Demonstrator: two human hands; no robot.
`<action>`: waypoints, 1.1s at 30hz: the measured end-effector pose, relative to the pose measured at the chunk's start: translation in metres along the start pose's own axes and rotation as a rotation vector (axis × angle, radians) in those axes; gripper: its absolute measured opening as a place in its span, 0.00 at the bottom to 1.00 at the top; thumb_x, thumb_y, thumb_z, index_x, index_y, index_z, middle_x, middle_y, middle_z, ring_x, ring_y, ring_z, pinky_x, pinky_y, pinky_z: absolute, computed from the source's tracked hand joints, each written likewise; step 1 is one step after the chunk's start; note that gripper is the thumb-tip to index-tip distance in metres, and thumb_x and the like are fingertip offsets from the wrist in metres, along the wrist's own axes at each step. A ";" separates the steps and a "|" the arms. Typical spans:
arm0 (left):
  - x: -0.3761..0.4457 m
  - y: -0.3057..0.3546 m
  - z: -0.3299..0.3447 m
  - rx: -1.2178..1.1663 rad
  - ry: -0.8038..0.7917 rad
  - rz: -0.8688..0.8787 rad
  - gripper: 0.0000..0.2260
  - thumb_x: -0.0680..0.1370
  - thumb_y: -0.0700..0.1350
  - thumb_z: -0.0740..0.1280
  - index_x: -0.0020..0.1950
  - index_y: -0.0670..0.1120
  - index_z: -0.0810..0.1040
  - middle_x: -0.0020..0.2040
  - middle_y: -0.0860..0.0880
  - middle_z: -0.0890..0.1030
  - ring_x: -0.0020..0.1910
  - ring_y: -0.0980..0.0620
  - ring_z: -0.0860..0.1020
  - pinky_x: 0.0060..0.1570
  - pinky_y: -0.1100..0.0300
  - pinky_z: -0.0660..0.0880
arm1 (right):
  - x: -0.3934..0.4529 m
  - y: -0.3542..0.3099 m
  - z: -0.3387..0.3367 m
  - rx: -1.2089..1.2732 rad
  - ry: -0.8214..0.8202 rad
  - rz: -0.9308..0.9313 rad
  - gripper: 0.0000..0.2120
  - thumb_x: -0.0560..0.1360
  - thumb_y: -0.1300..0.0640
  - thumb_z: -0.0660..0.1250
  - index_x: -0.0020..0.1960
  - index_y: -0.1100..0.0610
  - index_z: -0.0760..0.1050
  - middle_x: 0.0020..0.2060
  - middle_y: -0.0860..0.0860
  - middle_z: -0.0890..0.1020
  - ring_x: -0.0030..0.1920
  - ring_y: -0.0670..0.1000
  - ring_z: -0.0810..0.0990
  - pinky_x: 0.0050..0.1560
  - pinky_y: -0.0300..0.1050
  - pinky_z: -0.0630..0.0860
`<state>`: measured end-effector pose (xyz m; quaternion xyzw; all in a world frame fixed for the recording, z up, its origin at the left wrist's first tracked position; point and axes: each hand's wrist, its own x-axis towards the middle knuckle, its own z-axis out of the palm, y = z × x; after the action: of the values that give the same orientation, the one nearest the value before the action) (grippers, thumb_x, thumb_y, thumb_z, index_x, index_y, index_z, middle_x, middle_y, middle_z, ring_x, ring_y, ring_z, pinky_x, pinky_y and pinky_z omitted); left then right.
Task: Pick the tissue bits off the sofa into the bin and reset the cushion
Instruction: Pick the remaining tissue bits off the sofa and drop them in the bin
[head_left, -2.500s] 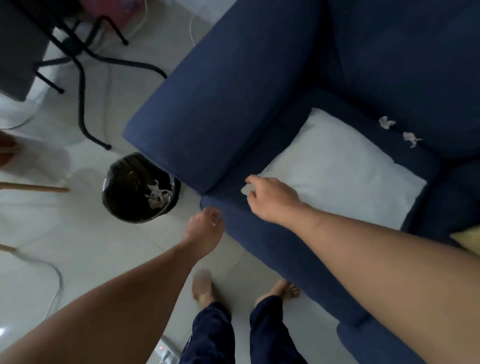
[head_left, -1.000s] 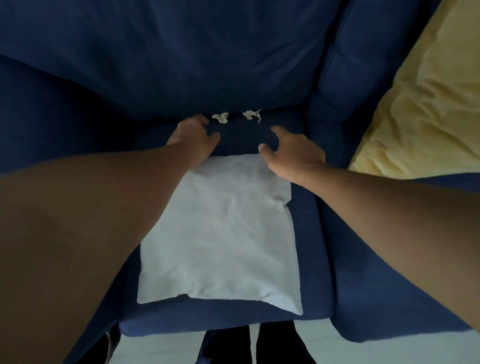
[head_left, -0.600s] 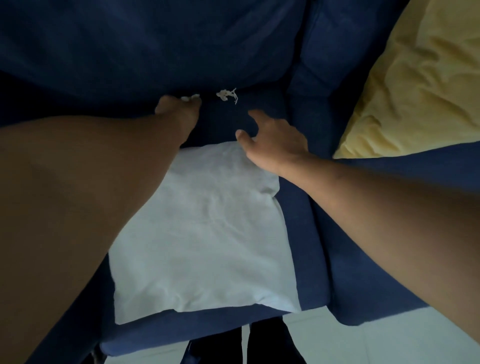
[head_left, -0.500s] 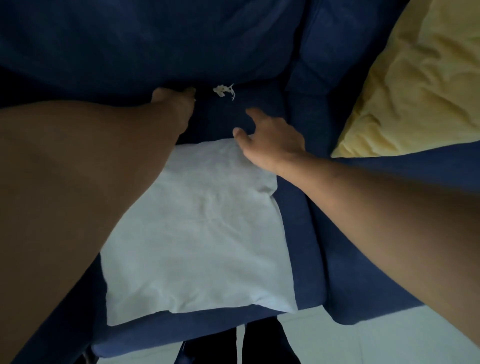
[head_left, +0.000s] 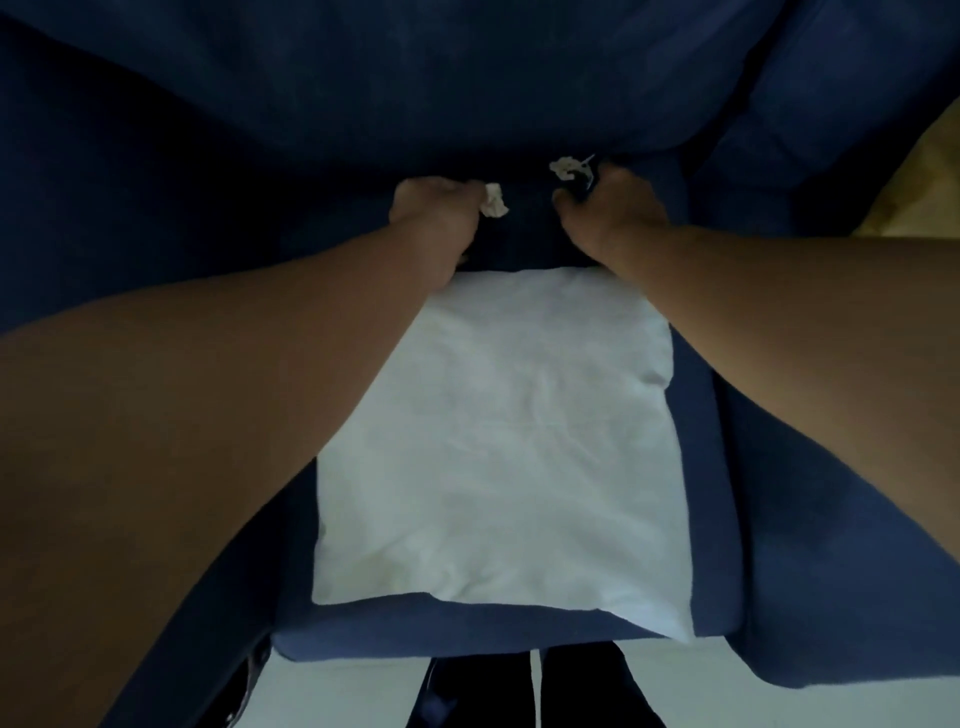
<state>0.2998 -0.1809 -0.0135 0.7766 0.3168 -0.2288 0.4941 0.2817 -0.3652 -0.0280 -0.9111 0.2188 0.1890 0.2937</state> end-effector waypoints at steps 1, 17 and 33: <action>0.000 0.000 -0.002 0.006 -0.004 0.015 0.07 0.75 0.52 0.73 0.40 0.50 0.82 0.40 0.49 0.84 0.35 0.52 0.81 0.22 0.66 0.73 | 0.005 -0.003 0.004 0.019 0.006 0.020 0.28 0.76 0.39 0.66 0.71 0.53 0.72 0.68 0.57 0.77 0.67 0.61 0.75 0.62 0.49 0.72; -0.009 -0.006 -0.025 0.109 0.041 0.157 0.05 0.76 0.52 0.73 0.41 0.53 0.81 0.40 0.53 0.83 0.40 0.56 0.80 0.36 0.64 0.75 | -0.022 -0.012 -0.013 0.002 0.161 -0.098 0.10 0.79 0.48 0.61 0.51 0.49 0.80 0.54 0.52 0.83 0.53 0.58 0.80 0.45 0.44 0.70; -0.096 -0.034 -0.062 0.233 0.292 0.246 0.05 0.71 0.59 0.68 0.38 0.60 0.81 0.40 0.60 0.82 0.40 0.57 0.81 0.42 0.57 0.81 | -0.111 -0.023 -0.040 -0.129 0.100 -0.512 0.07 0.79 0.46 0.65 0.48 0.47 0.78 0.45 0.47 0.79 0.43 0.53 0.77 0.37 0.46 0.68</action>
<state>0.2117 -0.1394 0.0546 0.8862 0.2592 -0.0870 0.3739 0.2096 -0.3409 0.0657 -0.9618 -0.0168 0.0769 0.2623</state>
